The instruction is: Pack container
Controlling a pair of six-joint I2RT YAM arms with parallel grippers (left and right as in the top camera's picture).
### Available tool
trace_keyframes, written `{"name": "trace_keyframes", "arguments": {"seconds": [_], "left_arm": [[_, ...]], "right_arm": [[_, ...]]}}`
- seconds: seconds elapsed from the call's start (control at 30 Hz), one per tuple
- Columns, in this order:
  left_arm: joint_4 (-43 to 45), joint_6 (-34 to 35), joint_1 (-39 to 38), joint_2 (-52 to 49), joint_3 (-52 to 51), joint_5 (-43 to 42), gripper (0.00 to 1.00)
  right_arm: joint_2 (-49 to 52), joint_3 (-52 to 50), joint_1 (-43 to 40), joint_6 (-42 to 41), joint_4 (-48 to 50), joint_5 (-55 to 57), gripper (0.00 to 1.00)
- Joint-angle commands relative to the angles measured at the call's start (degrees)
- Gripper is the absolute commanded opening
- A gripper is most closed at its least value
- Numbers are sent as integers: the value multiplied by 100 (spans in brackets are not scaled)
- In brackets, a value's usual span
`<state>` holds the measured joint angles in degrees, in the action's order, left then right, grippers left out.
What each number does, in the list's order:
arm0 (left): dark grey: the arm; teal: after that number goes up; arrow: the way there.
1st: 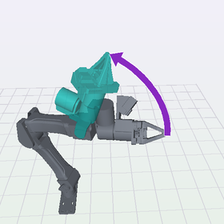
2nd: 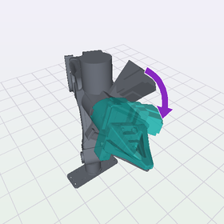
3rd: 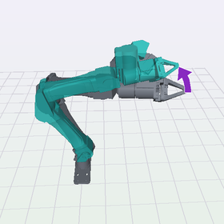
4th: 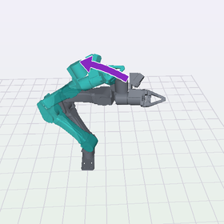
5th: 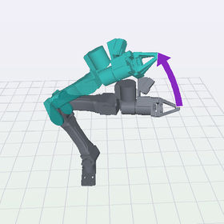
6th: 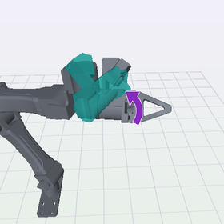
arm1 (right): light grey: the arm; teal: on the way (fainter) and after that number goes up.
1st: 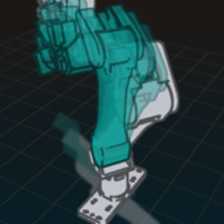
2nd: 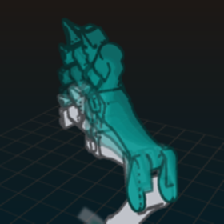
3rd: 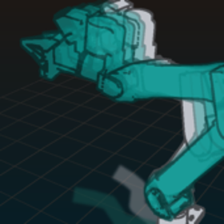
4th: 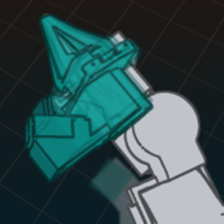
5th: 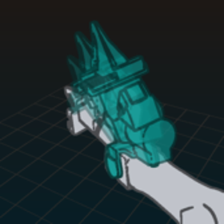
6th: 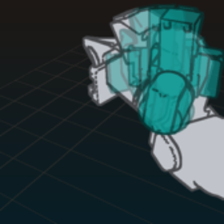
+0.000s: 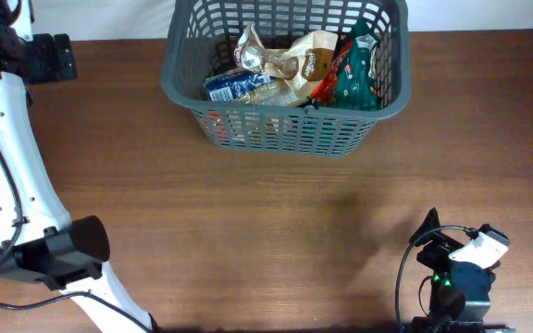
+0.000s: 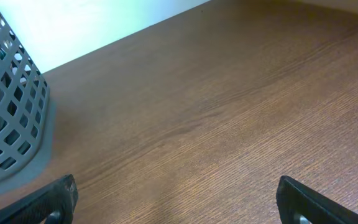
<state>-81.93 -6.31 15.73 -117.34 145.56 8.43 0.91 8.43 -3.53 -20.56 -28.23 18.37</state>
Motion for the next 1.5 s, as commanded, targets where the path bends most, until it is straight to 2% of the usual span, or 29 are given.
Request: {"name": "trace_keyframes", "arguments": {"seconds": [0.0,0.13,0.23,0.37,0.5,0.57,0.6,0.7,0.9,1.0,1.13,1.47], "left_arm": [[0,70,-149,203,-50,22,99],[2,72,-769,1285,-791,20,99],[0,70,-1213,2623,-2225,20,99],[269,74,-1263,4299,-3980,-175,99],[1878,74,-1263,6094,-6019,-1687,99],[3189,74,-1263,7257,-7622,-2310,99],[3477,74,-1263,7482,-7965,-2413,99],[4769,74,-1263,8915,-10069,-2671,99],[5810,70,-1263,10721,-12697,-2647,99],[6076,70,-1263,11245,-13449,-2649,99],[6094,70,-1266,11720,-13916,-2649,99],[6133,70,-1263,11704,-13921,-2649,99]], "right_arm": [[-70,-50,52,39,15,26,99],[-70,-50,52,39,15,26,99],[-70,-50,52,39,15,26,99],[-70,-50,52,39,15,26,99],[-70,-50,52,39,15,26,99],[-70,-50,52,39,15,26,99],[-70,-50,52,39,15,26,99],[-70,-50,52,39,15,26,99],[-70,-50,52,39,15,26,99],[-70,-50,52,39,15,26,99],[-70,-50,52,39,15,26,99],[-70,-50,52,39,15,26,99]]}}
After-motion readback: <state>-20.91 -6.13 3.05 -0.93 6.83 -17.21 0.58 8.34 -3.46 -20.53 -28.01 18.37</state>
